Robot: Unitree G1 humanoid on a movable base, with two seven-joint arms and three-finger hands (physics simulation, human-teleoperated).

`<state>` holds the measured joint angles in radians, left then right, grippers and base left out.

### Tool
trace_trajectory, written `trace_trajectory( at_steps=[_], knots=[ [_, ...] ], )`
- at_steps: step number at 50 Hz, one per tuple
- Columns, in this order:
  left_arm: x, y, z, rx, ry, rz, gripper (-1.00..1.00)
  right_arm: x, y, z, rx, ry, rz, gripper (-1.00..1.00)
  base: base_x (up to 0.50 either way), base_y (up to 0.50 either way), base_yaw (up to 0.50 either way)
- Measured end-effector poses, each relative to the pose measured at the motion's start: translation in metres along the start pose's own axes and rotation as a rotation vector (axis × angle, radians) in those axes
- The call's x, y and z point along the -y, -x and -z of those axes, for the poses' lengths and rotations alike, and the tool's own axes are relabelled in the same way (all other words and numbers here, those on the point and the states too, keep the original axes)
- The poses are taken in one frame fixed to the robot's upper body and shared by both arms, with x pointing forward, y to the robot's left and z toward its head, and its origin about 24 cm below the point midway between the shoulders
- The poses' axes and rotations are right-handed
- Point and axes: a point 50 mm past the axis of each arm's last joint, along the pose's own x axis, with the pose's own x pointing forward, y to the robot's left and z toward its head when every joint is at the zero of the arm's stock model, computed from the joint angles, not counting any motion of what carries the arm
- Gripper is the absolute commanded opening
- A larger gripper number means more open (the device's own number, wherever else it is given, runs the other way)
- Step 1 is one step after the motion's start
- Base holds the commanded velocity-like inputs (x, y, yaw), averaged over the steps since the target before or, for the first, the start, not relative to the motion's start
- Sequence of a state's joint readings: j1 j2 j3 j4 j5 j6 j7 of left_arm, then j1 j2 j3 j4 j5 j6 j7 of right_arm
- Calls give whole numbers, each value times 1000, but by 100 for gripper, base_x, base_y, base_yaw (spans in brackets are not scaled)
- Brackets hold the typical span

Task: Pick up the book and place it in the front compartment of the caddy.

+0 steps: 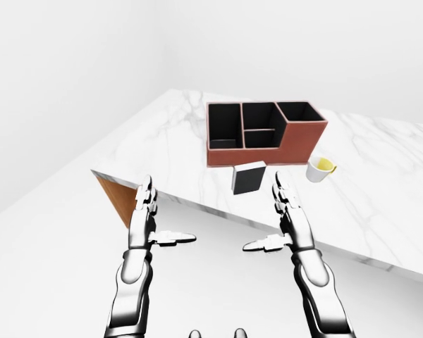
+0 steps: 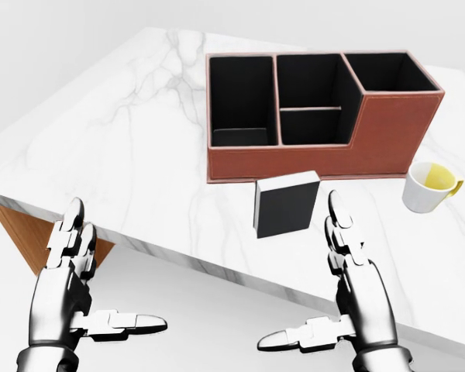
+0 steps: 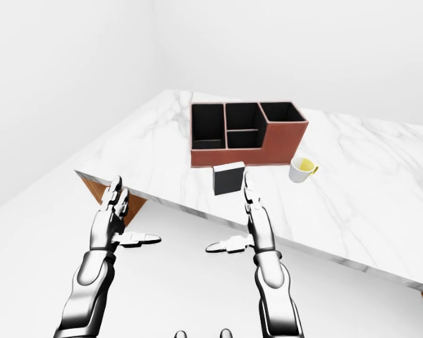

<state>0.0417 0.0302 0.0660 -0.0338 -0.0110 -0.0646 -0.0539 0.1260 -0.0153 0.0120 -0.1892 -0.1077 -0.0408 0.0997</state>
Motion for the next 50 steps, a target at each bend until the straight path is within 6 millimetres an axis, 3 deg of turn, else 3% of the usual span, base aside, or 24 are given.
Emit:
trace_trajectory(
  at_steps=[50],
  knots=[
    [0, 2, -3, 7, -1, 0, 100, -6, -1, 3, -7, 13, -30, 100, 46, 19, 0]
  ],
)
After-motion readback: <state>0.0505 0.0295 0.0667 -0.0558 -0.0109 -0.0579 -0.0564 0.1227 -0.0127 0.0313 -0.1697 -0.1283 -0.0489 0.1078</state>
